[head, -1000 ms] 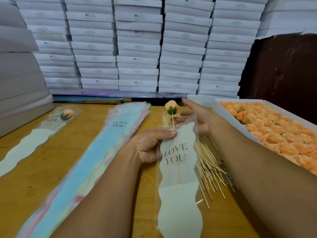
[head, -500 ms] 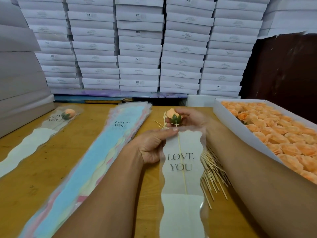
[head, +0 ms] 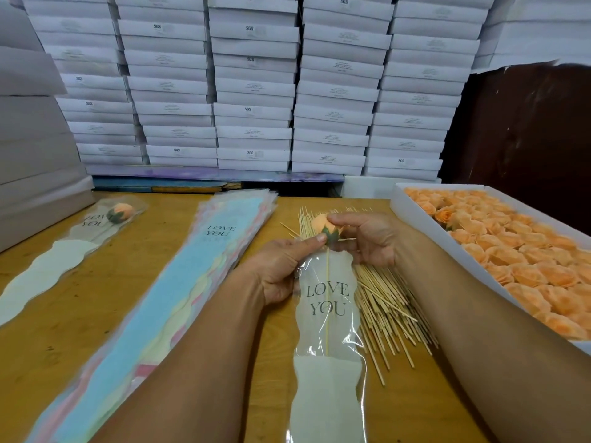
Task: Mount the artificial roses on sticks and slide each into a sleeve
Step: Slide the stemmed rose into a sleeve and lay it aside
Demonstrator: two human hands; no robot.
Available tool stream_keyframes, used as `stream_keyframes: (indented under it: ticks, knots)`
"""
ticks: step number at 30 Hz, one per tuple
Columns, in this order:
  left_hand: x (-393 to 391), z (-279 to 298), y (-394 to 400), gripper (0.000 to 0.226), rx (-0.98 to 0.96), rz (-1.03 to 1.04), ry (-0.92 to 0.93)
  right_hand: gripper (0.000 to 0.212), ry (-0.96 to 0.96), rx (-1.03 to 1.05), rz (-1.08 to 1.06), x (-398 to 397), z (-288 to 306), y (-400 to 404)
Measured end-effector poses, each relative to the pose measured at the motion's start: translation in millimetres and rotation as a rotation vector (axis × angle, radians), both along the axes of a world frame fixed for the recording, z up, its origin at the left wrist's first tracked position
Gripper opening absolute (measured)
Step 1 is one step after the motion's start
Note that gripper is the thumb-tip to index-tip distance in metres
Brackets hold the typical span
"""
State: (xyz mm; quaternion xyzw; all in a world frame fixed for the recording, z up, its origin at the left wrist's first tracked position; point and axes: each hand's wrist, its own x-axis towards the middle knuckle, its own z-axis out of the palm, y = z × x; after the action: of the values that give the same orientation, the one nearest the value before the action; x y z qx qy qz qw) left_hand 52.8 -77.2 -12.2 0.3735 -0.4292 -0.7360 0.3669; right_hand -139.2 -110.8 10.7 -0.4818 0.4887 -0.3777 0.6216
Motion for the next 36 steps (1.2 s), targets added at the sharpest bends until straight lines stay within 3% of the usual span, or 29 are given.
stream_keyframes:
  ticks: [10,22,27,30,33,36]
  knots:
    - [0,-1,-2,0.051,0.044,-0.017,-0.007,0.031,0.149,-0.131,-0.111,8,2,18]
    - [7,2,-3,0.058,0.165,-0.215,0.263,0.049,0.280,-0.254,-0.088,8,10,36]
    - [8,5,1,0.036,0.103,-0.268,0.310,0.071,0.379,-0.304,-0.141,14,15,39]
    - [8,4,1,0.039,0.082,-0.241,0.312,0.076,0.390,-0.297,-0.155,17,13,39]
    - [6,5,1,0.018,0.050,-0.179,0.261,0.080,0.367,-0.264,-0.127,22,11,39]
    - [6,3,-1,0.015,0.039,-0.116,0.212,0.084,0.351,-0.256,-0.090,22,9,38]
